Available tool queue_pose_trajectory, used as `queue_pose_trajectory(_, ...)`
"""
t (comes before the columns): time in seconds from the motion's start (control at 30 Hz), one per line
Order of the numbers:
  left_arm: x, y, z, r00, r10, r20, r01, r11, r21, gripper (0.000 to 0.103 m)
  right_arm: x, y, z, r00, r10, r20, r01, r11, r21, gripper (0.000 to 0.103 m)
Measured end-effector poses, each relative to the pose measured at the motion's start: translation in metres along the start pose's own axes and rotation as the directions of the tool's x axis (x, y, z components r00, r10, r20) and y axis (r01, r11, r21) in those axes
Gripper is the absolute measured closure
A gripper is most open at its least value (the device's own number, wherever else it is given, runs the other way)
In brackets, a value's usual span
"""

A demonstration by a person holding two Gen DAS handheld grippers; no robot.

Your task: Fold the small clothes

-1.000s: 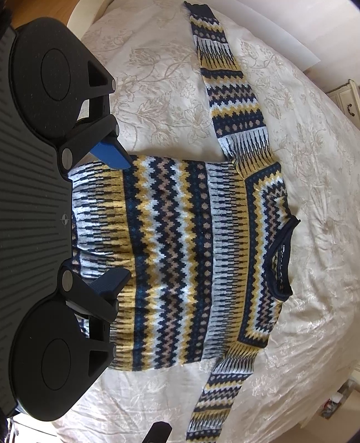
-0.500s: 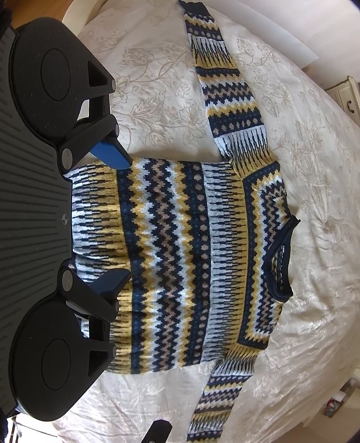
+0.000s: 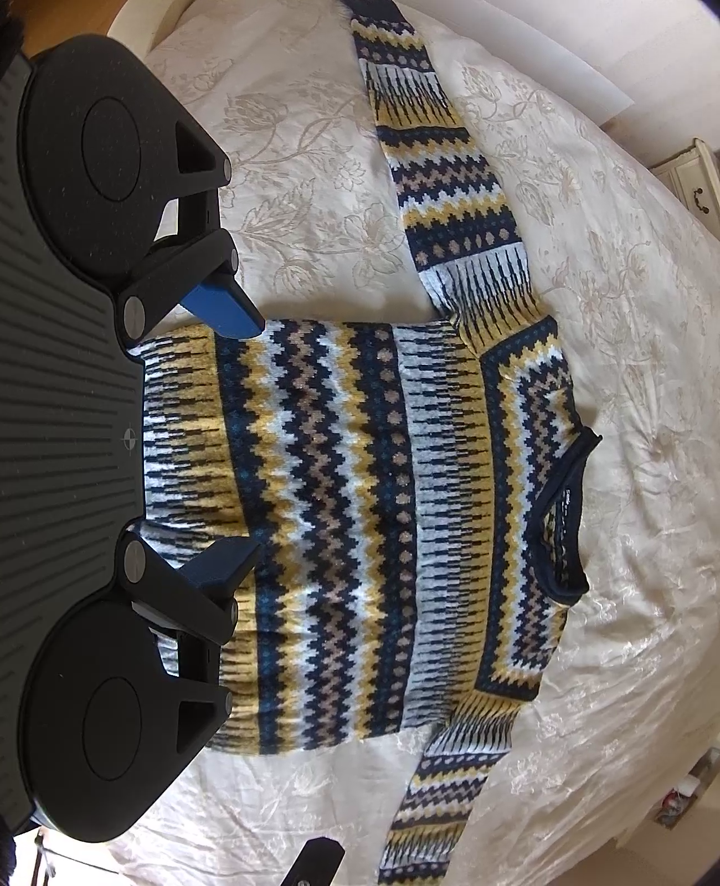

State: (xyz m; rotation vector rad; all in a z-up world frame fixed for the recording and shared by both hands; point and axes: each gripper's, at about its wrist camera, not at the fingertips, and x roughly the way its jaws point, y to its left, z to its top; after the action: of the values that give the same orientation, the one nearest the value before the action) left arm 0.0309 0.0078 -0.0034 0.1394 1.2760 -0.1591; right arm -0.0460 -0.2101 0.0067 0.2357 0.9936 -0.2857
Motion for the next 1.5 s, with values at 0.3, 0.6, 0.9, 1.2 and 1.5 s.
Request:
queue_pose_trajectory(0.3, 0.005, 0.007, 0.009, 1.000, -0.006, -0.006, 0.006, 1.000, 0.009, 0.025, 0.004, 0.009, 0.001, 1.000, -0.008, -0.009, 0.008, 1.000, 0.007, 0.001)
queue_pose_trajectory(0.6, -0.003, 0.015, 0.016, 0.994, -0.012, 0.112, 0.018, 0.999, -0.048, 0.030, 0.008, 0.006, 0.004, 0.999, 0.045, 0.029, -0.045, 0.999, 0.006, 0.001)
queue_pose_trajectory(0.9, 0.001, 0.004, 0.028, 0.973, -0.089, 0.214, 0.119, 0.984, -0.129, 0.030, 0.031, -0.054, 0.016, 0.994, 0.045, 0.097, -0.044, 0.999, -0.008, 0.001)
queue_pose_trajectory(1.2, 0.012, -0.052, 0.029, 0.977, 0.015, 0.211, 0.013, 0.991, -0.133, 0.029, 0.086, -0.178, 0.044, 0.998, 0.031, 0.054, -0.036, 0.994, 0.101, 0.001)
queue_pose_trajectory(1.5, 0.015, -0.098, 0.028, 0.978, 0.066, 0.196, -0.029, 0.982, -0.188, 0.029, 0.153, -0.310, 0.073, 1.000, -0.007, 0.012, 0.003, 0.958, 0.288, 0.012)
